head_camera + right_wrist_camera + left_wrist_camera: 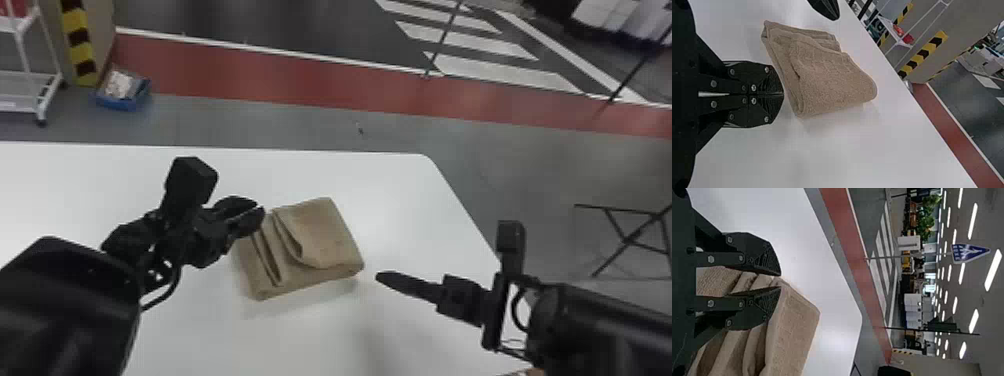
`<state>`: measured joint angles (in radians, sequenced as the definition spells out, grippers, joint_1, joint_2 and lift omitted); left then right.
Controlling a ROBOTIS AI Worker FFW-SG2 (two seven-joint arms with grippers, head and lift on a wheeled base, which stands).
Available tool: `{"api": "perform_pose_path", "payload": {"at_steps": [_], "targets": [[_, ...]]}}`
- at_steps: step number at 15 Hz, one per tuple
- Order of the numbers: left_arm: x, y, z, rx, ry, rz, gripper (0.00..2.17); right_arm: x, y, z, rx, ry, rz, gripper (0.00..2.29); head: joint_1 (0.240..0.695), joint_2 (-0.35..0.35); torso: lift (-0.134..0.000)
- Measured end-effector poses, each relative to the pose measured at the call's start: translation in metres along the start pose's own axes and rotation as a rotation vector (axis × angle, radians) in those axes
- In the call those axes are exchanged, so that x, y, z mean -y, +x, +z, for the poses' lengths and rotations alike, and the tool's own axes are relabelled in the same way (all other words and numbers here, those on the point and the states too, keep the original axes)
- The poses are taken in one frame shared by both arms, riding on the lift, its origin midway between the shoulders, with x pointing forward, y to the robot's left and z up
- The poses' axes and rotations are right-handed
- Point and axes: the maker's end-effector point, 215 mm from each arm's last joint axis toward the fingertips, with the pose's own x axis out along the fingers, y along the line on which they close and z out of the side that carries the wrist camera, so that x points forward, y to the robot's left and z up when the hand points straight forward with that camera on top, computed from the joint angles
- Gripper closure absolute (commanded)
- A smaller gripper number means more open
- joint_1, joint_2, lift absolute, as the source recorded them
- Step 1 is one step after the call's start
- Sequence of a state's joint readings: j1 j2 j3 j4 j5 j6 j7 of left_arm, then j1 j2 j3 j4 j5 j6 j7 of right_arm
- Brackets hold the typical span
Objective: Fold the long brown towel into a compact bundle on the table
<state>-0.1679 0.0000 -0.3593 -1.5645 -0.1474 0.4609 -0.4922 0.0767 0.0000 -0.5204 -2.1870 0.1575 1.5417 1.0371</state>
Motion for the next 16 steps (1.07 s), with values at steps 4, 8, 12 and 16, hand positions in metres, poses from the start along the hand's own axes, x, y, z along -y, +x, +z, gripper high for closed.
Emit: {"api": "perform_pose_path", "payload": {"at_steps": [4, 8, 12, 16], "targets": [[-0.035, 0.025, -0.005, 0.032, 0.141, 0.077, 2.06, -0.006, 0.006, -0.01, -0.035, -0.009, -0.016, 2.19, 0.695, -0.35, -0.125], [-0.037, 0.028, -0.01, 0.036, 0.195, 0.071, 2.06, -0.012, 0.024, -0.006, -0.067, -0.051, -0.054, 2.19, 0.695, -0.324, -0.125], [-0.012, 0.036, -0.039, -0.047, 0.303, -0.017, 2.06, -0.011, 0.039, 0.005, -0.079, -0.08, -0.099, 2.19, 0.695, -0.334, -0.125], [0.002, 0.032, -0.055, -0.093, 0.322, -0.094, 2.06, 0.001, 0.057, 0.014, -0.103, -0.054, -0.135, 2.19, 0.695, -0.343, -0.125]]}}
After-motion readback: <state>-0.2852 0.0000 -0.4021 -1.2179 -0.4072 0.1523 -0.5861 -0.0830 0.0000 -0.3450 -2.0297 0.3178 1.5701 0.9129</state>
